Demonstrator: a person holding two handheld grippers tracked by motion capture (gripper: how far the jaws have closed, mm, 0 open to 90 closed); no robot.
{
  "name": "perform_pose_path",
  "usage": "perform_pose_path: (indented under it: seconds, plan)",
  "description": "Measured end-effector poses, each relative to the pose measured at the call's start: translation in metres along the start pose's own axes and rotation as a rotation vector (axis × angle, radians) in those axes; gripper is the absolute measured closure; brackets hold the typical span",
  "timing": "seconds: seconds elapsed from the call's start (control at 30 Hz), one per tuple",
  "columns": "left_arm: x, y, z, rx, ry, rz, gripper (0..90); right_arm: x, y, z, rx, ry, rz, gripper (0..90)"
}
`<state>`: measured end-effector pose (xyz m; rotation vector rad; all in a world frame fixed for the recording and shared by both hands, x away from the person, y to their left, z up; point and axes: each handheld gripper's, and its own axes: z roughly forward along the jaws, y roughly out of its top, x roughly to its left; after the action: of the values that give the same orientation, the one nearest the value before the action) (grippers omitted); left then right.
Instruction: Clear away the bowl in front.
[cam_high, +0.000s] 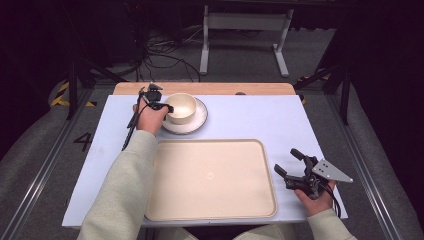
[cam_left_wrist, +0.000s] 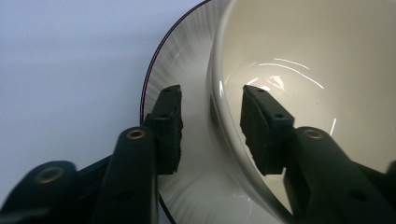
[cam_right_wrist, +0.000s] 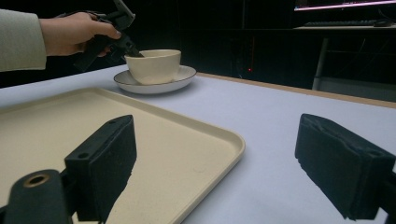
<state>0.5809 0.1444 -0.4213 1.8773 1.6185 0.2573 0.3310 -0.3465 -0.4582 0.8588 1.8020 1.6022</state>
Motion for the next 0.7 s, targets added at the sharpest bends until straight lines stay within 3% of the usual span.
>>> perform_pose_path:
  seconds: [0.1,0.33,0.7]
  plan:
    - [-0.0021,0.0,0.0001,-0.004,0.004,0.003,67.4,-0.0001,0.0,0.0,-0.001,-0.001,-0.001,13.5]
    - [-0.0036,0.0004,0.0018,-0.021,-0.002,-0.039,82.5,0.0004,0.0,0.0,0.0,-0.003,-0.006,13.6]
    - [-0.0074,0.0016,-0.0008,-0.045,-0.006,-0.049,83.0,0.0005,-0.0002,-0.0004,-0.004,-0.001,-0.005,13.6]
